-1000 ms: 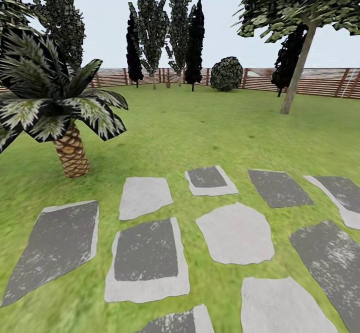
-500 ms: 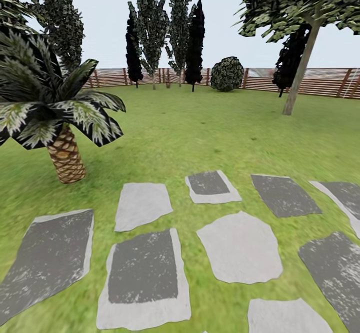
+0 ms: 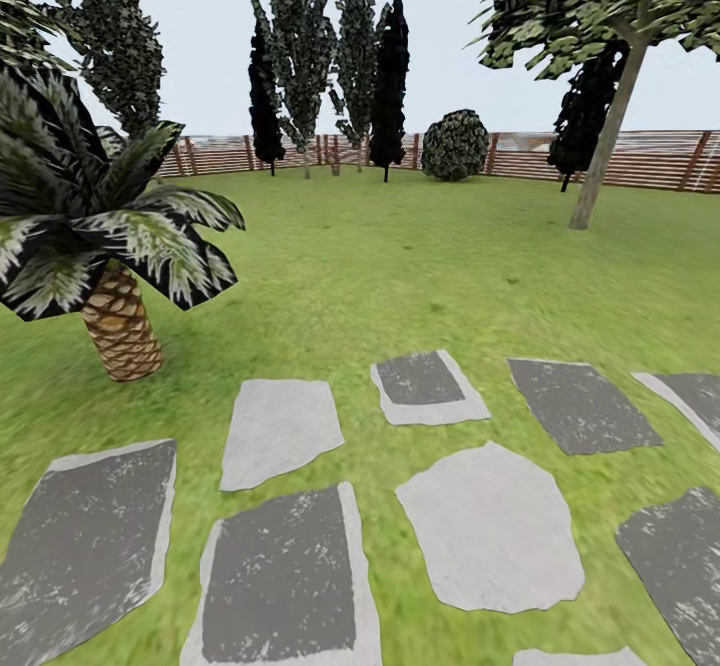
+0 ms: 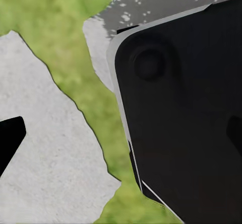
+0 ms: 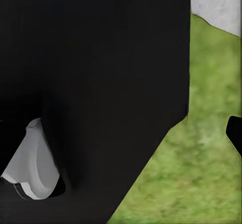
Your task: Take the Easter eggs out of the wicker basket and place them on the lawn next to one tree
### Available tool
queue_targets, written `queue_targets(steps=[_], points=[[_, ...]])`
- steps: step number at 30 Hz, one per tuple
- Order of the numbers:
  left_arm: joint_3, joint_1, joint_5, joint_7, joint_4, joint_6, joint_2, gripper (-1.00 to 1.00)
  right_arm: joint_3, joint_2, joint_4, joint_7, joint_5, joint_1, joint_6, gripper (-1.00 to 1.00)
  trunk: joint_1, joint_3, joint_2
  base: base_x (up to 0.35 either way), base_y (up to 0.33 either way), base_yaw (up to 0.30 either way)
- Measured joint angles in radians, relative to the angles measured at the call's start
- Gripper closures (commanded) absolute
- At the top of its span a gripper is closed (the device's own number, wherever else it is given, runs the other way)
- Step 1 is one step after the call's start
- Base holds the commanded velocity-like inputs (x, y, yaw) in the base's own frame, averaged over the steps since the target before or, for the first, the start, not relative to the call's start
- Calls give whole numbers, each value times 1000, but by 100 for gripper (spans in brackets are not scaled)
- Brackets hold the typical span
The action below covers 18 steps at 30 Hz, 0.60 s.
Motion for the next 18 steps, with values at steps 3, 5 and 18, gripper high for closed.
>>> queue_targets(steps=[3, 5, 18], points=[[0, 0, 0, 0, 0, 0, 0, -100, 0, 0, 0, 0, 0, 0, 0, -100, -12, 9, 21, 343, 0, 0], [0, 0, 0, 0, 0, 0, 0, -100, 0, 0, 0, 0, 0, 0, 0, -100, -19, 16, 35, 343, 0, 0], [0, 0, 0, 0, 0, 0, 0, -100, 0, 0, 0, 0, 0, 0, 0, -100, -69, 56, 126, 343, 0, 0]])
